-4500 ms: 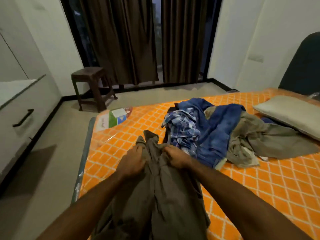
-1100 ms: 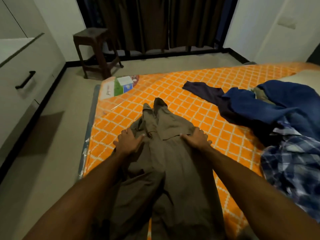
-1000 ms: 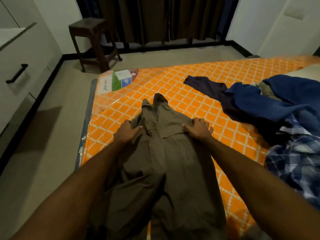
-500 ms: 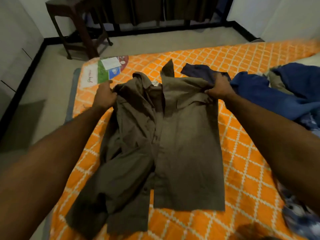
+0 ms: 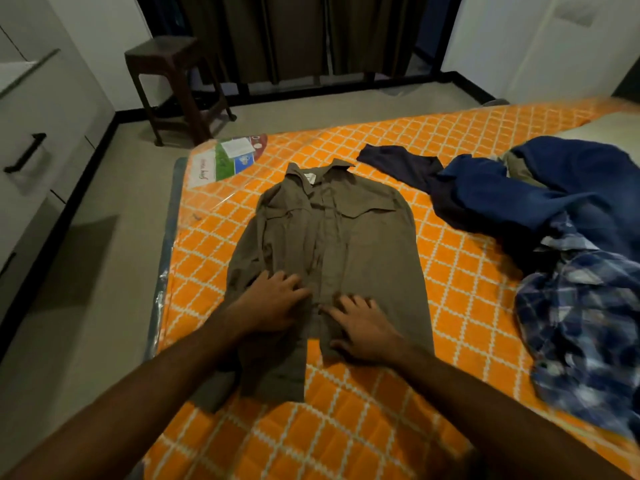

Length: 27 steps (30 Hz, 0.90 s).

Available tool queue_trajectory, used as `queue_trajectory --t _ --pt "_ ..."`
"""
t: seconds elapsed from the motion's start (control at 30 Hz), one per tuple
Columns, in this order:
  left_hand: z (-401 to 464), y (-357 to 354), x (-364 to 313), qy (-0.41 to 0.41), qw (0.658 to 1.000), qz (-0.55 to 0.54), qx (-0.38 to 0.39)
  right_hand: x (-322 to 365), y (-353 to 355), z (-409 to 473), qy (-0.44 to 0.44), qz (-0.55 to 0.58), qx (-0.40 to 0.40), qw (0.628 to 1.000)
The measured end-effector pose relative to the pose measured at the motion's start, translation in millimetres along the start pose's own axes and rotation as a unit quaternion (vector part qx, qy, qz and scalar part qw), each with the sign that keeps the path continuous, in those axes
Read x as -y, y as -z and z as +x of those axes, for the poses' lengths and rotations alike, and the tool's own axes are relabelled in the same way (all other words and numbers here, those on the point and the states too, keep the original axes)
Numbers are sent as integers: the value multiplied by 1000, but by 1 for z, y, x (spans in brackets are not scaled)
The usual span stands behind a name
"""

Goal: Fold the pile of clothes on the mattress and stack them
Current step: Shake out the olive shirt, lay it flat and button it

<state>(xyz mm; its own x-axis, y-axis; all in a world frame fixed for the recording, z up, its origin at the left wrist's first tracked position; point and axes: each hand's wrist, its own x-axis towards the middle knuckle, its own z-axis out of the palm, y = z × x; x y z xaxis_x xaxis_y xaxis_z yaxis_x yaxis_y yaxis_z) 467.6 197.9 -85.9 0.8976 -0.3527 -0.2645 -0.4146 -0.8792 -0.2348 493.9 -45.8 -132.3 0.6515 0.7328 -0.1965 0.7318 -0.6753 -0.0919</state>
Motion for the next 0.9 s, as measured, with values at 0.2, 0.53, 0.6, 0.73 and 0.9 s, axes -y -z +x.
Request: queue_trajectory --t 0.2,0.53,0.6,0.73,0.9 --pt "-50 10 45 144 989 -16 35 -21 35 -9 -32 49 66 996" --pt "-61 9 -13 3 995 -19 -93 12 35 -24 -21 101 1 995" --pt "-54 -3 -51 -18 999 -24 -32 30 19 -24 -21 53 37 998" --pt "-47 -21 -86 89 995 -5 33 42 1 -26 -68 -66 7 995" --pt "-40 -28 -69 80 996 22 19 27 1 -20 -51 -97 8 994"
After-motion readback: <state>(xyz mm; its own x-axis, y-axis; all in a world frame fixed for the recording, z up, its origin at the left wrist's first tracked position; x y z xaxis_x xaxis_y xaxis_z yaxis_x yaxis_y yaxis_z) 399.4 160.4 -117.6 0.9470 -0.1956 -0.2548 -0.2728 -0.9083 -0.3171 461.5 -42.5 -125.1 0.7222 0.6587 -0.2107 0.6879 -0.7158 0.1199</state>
